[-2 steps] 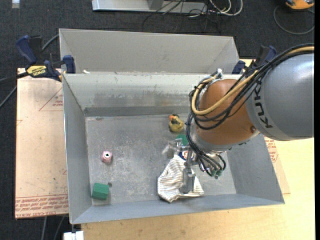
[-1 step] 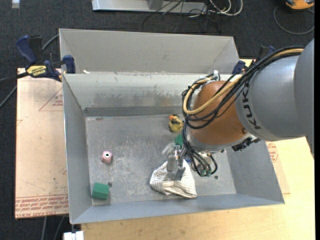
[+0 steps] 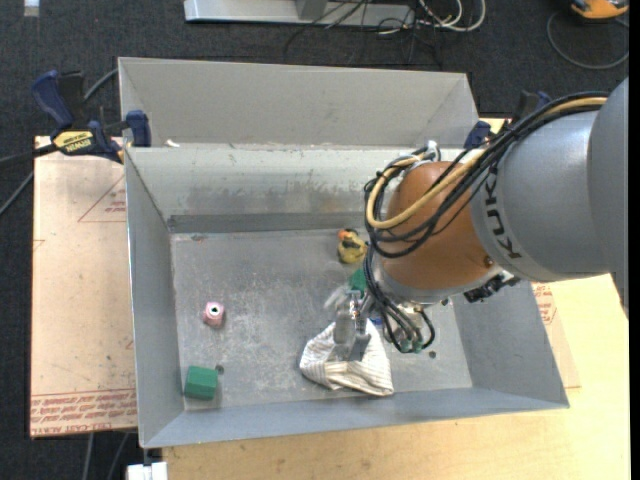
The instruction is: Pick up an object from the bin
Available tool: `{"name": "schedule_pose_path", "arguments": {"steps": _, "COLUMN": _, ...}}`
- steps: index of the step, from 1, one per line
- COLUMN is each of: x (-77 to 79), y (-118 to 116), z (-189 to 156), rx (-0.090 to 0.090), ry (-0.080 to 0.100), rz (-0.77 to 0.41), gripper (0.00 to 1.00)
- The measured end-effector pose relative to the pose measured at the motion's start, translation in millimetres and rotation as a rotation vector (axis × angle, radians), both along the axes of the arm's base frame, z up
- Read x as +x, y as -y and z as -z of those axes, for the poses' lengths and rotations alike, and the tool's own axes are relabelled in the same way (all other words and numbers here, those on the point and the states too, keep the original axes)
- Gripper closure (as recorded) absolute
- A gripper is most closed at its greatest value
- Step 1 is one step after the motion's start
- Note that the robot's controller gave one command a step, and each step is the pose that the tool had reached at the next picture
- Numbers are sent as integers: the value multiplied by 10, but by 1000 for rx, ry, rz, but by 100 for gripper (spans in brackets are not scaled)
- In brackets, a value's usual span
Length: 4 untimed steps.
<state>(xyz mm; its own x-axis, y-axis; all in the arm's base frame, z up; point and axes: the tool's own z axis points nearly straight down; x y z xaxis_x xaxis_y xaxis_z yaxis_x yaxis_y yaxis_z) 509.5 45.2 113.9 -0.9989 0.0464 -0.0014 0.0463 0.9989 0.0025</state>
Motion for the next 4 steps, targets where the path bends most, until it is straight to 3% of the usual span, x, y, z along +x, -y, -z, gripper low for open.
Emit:
{"name": "schedule_pose_path", "arguments": {"steps": 1, "x": -220, "y": -61, "z": 399, "rx": 0, "ry": 2, "rz": -126, "gripper": 100}}
{"name": "schedule_pose_path", "arguments": {"steps": 3, "x": -270, "y": -123, "z": 431, "rx": 1, "ry": 6, "rz": -185, "gripper": 100}}
{"name": "schedule_pose_path", "arguments": {"steps": 4, "x": -219, "y": -117, "z": -528, "rx": 3, "ry": 10, "rz": -151, "gripper": 100}}
